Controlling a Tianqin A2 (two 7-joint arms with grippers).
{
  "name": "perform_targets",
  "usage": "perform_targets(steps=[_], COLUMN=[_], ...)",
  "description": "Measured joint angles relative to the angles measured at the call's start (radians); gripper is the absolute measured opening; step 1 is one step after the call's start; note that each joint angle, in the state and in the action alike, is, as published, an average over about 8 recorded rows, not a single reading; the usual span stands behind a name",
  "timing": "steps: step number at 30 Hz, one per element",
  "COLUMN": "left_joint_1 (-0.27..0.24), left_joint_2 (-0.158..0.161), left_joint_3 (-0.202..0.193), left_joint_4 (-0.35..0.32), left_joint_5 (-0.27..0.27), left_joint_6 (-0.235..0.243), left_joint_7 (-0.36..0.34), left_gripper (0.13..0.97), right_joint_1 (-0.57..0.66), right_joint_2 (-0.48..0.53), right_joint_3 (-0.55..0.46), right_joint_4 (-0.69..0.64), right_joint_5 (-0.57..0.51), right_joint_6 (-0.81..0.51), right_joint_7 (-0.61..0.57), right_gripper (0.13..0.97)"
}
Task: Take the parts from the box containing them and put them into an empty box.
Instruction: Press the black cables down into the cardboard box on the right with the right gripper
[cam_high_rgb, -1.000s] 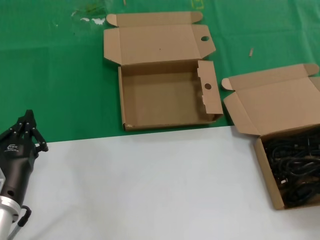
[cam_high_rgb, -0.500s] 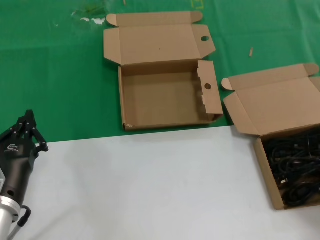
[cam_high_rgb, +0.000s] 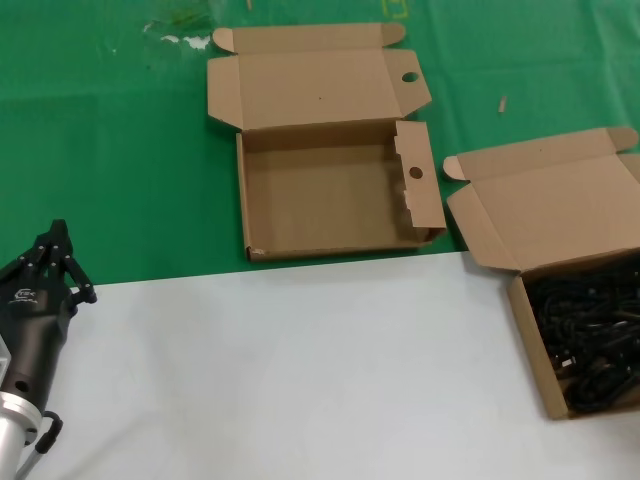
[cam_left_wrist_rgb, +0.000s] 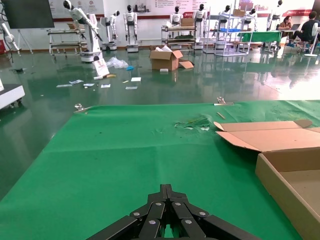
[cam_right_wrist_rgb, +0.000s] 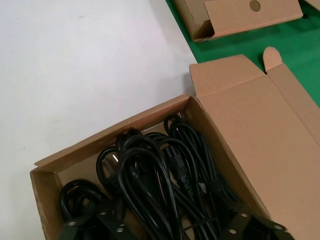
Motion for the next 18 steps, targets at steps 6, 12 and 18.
perform_targets(steps=[6,12,18], left_joint_1=[0.0,0.0,0.0], left_joint_2=[0.0,0.0,0.0], left_joint_3=[0.0,0.0,0.0], left_joint_4=[0.0,0.0,0.0], left_joint_5=[0.0,0.0,0.0], left_joint_6=[0.0,0.0,0.0], left_joint_7=[0.0,0.0,0.0], left_gripper=[0.14,0.14,0.14], right_joint_1=[-0.001,-0.011,-0.018], right_joint_2=[-0.005,-0.004,0.007], right_joint_3=[0.007,0.015,0.024], right_joint_4=[0.007,0.015,0.032], right_joint_5=[-0.01,-0.015,-0.015], right_joint_6=[-0.008,-0.013,-0.031], right_joint_7=[0.007,0.017,0.046], right_gripper=[0.603,0.475,0.355])
